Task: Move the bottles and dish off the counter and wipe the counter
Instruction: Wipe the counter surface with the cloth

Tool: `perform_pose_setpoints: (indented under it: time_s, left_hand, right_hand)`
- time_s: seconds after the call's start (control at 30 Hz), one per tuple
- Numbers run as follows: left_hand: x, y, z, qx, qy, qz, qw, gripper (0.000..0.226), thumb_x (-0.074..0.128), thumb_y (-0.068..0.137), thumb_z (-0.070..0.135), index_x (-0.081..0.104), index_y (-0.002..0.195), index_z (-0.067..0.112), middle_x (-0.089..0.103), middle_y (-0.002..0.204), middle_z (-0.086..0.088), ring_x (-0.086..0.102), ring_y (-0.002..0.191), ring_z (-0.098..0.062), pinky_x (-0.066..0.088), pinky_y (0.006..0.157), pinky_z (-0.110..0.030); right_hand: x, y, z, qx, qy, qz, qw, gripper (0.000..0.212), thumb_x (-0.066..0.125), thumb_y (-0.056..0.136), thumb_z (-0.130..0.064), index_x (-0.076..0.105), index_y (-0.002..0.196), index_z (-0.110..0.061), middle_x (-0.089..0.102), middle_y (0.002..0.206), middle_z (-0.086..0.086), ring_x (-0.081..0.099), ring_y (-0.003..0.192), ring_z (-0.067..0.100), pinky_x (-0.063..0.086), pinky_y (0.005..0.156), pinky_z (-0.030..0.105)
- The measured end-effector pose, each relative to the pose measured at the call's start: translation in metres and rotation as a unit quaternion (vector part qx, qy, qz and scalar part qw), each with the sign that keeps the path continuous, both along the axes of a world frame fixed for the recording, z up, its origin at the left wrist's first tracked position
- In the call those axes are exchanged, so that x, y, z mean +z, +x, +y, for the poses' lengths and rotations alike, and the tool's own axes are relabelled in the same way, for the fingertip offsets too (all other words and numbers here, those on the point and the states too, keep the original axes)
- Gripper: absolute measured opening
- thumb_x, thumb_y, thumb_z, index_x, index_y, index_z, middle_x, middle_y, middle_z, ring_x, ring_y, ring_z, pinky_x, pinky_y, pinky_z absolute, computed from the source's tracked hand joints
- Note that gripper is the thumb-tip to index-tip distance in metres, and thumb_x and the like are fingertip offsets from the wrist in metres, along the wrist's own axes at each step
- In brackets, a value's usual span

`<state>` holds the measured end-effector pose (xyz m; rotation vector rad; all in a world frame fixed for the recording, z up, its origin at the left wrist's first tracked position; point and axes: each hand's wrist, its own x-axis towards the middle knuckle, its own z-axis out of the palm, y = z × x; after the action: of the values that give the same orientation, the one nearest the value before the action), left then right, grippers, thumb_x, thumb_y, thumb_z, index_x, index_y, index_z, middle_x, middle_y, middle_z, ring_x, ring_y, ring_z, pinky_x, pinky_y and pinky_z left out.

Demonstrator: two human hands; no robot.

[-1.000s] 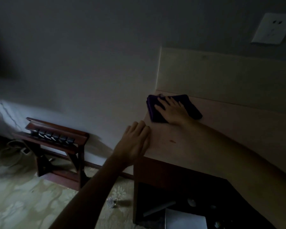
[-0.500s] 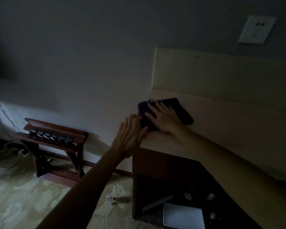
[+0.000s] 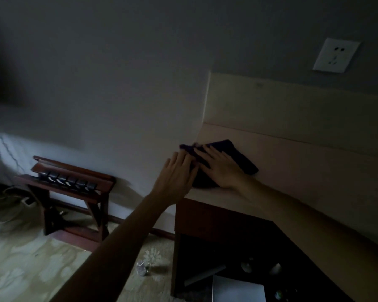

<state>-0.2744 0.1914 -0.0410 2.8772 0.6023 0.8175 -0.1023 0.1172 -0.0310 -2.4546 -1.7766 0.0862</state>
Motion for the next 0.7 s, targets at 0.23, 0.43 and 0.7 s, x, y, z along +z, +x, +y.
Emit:
perform_pose_setpoints:
  time_s: [0.23,0.43,0.7]
  left_hand:
    - [-0.021,-0.007,0.008,0.016,0.025,0.039,0.999,0.042,0.027,0.1,0.038,0.053,0.122,0.015,0.053,0.117,-0.001,0.052,0.097,-0.018,0.043,0.084,-0.033]
    - [-0.005,0.014,0.001,-0.02,0.035,0.074,0.996,0.04,0.026,0.098,0.041,0.053,0.116,0.018,0.05,0.12,0.0,0.05,0.097,-0.015,0.042,0.088,-0.034]
    - [0.018,0.101,-0.062,-0.081,-0.039,0.092,0.992,0.047,0.03,0.098,0.051,0.051,0.13,0.025,0.044,0.134,0.003,0.048,0.111,-0.016,0.04,0.097,-0.034]
  right_hand:
    - [0.003,0.071,0.092,-0.012,0.002,0.018,1.0,0.095,-0.009,0.07,-0.087,0.011,0.152,-0.043,0.005,0.164,-0.009,0.002,0.151,0.018,0.008,0.121,0.046]
    - [0.006,0.109,0.132,0.003,-0.006,0.002,1.0,0.103,-0.006,0.062,-0.083,0.022,0.151,-0.039,0.01,0.164,-0.007,0.005,0.151,0.018,0.013,0.119,0.049]
    - [0.01,0.121,0.118,0.059,-0.004,0.016,0.998,0.076,0.017,0.088,-0.075,0.013,0.154,-0.035,0.007,0.164,-0.002,0.006,0.151,0.018,0.009,0.118,0.046]
